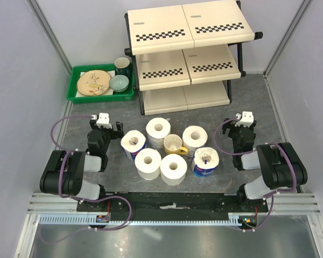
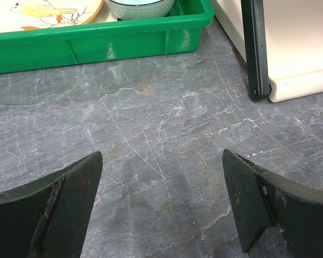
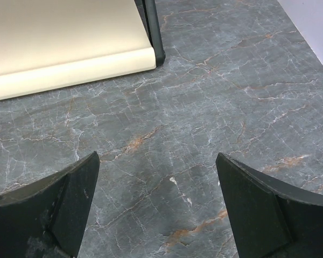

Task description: Place and organize the paper towels onto the shelf

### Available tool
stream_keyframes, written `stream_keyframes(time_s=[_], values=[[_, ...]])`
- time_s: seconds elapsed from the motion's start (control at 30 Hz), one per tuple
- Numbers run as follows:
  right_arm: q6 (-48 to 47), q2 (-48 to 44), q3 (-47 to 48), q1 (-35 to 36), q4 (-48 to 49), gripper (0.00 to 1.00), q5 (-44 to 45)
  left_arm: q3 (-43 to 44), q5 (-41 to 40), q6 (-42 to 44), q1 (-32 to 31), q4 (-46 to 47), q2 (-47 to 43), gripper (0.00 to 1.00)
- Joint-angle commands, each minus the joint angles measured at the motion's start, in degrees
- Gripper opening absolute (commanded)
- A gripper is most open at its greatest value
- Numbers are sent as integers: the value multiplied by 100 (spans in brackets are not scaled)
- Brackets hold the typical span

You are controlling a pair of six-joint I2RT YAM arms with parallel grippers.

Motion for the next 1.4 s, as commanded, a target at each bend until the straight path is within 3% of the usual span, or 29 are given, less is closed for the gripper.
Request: stream_keyframes(time_s=[0.0, 0.33, 0.47, 0.63, 0.83, 0.9, 1.1, 1.37], values=[[61, -1, 109, -6, 174, 98, 123, 102, 29, 50, 21, 195, -32, 99], [52, -80, 135, 12, 149, 98, 123, 102, 37, 50, 21, 195, -32, 99], [157, -684, 434, 39, -975, 98, 430, 102, 20, 50, 21, 195, -32, 99], [114, -1501, 399, 39, -1459, 98, 159, 102, 29, 41, 21, 195, -32, 100], [1280, -2530, 487, 39, -2118, 98, 500, 102, 29, 50, 21, 204, -32, 99], [1991, -2716, 827, 39, -2992, 98, 712, 102, 20, 41, 21, 204, -23, 99], [2170, -2823, 2384, 47, -5665, 98, 273, 93, 20, 50, 21, 212, -23, 100], [2293, -2831, 3202, 56, -7032, 98, -658, 93, 28, 41, 21, 212, -23, 100]])
